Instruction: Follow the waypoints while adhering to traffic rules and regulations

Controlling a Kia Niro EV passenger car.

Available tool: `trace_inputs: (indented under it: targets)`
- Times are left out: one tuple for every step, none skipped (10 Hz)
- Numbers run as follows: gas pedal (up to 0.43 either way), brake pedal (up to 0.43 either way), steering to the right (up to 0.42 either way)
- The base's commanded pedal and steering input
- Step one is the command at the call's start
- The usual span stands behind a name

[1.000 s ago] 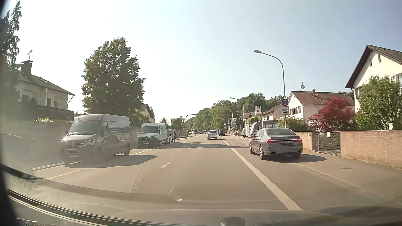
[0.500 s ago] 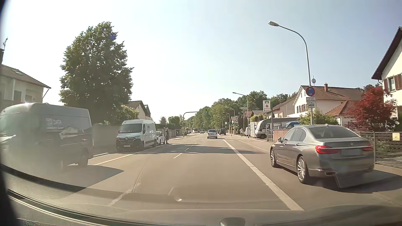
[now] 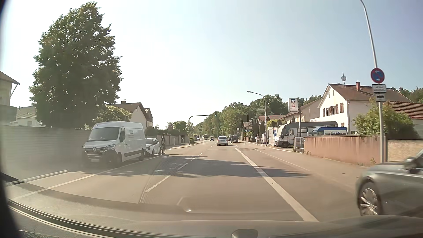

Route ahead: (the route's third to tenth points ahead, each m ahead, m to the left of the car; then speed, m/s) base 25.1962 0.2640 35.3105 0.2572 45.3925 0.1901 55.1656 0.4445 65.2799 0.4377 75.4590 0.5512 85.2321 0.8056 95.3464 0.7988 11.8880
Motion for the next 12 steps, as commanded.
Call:
trace_inputs:
  targets:
    - [0.079, 0.03, 0.001]
    - [0.079, 0.024, 0.001]
    - [0.079, 0.03, 0.001]
    - [0.079, 0.03, 0.001]
    - [0.067, 0.03, 0.001]
    - [0.067, 0.03, 0.001]
    - [0.067, 0.03, 0.0]
    - [0.067, 0.03, -0.001]
    - [0.067, 0.03, -0.003]
    - [0.067, 0.03, -0.003]
    - [0.067, 0.03, -0.003]
    - [0.067, 0.024, -0.003]
